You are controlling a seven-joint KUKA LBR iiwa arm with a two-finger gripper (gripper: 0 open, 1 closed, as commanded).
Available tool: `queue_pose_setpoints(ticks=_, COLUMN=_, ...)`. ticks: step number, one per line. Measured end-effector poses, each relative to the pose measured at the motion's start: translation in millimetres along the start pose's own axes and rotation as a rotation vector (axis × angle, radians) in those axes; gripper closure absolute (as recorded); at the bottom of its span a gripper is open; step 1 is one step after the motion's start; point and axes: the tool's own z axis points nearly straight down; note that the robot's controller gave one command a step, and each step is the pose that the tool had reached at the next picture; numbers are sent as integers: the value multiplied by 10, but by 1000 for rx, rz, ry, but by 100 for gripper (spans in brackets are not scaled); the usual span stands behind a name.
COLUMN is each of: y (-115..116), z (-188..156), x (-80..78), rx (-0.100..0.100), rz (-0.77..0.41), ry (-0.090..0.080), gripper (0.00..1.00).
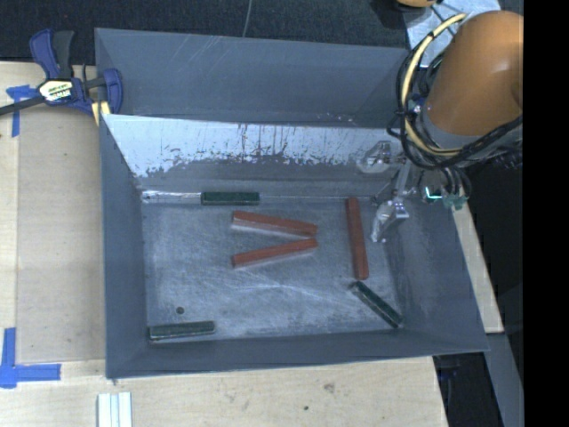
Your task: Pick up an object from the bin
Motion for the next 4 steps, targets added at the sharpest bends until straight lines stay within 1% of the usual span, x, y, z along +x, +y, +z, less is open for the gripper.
queue_pose_setpoints(ticks=1, y=2, z=-45, x=-15, rx=1, rz=-1, ry=-8, gripper=0)
queue_pose_setpoints(ticks=2, y=172, z=367, x=57, rx=2, rz=-49, ry=-15, gripper=0)
queue_pose_setpoints(ticks=3, y=267, z=967, x=7, rx=0, rz=-76, ry=-12, gripper=0)
queue_pose_setpoints(ticks=4, y=653, z=1632, x=-16, rx=0, rz=22, ry=-24, gripper=100)
